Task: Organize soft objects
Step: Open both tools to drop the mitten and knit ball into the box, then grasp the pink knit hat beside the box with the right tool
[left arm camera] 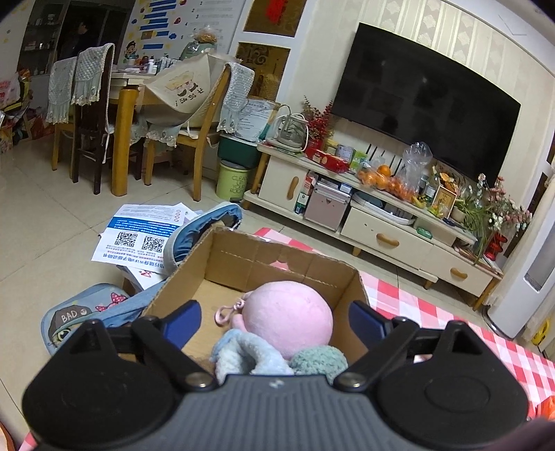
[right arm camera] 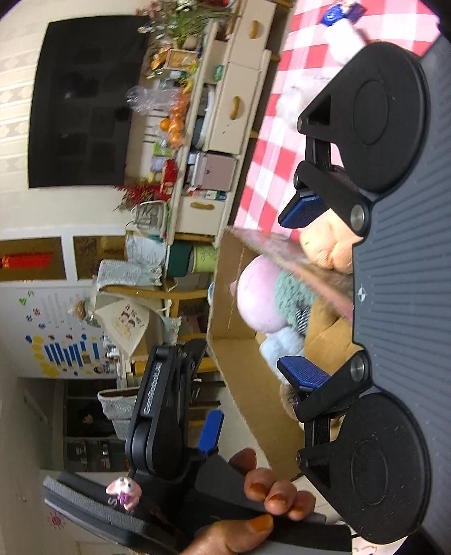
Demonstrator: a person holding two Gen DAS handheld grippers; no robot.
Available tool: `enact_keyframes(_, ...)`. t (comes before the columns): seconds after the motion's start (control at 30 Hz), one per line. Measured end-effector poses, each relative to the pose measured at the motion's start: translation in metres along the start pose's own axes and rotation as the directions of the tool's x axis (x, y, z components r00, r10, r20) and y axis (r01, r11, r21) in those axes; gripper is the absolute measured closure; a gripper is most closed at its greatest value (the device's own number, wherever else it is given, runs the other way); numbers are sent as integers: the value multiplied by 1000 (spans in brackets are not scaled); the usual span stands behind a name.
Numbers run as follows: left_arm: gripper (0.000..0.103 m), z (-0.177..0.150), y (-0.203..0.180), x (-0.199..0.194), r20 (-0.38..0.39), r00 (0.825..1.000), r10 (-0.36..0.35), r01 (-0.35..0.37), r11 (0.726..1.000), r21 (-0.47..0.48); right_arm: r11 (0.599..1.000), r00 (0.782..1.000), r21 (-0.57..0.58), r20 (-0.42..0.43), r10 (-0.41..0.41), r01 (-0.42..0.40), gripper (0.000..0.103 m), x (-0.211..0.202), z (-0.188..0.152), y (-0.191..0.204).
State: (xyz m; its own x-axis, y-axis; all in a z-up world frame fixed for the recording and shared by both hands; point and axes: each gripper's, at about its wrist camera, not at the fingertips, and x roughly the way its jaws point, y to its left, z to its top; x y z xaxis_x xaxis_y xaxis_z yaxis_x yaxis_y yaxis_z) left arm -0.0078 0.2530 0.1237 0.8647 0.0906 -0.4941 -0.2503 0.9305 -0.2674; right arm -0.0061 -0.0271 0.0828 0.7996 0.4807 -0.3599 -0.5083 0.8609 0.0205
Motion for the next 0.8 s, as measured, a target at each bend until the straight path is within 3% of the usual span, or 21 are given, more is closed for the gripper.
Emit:
enact_keyframes(0.37, 9, -8, -17, 0, -13, 1000, -7, 8, 998, 59, 1000, 999, 7, -38, -13, 13, 2, -15, -17, -5)
enact_keyframes(0.8, 6, -20, -43, 2, -36, 999, -35, 39, 993, 116, 1000, 984, -20, -176, -6, 2, 2, -7, -54, -20)
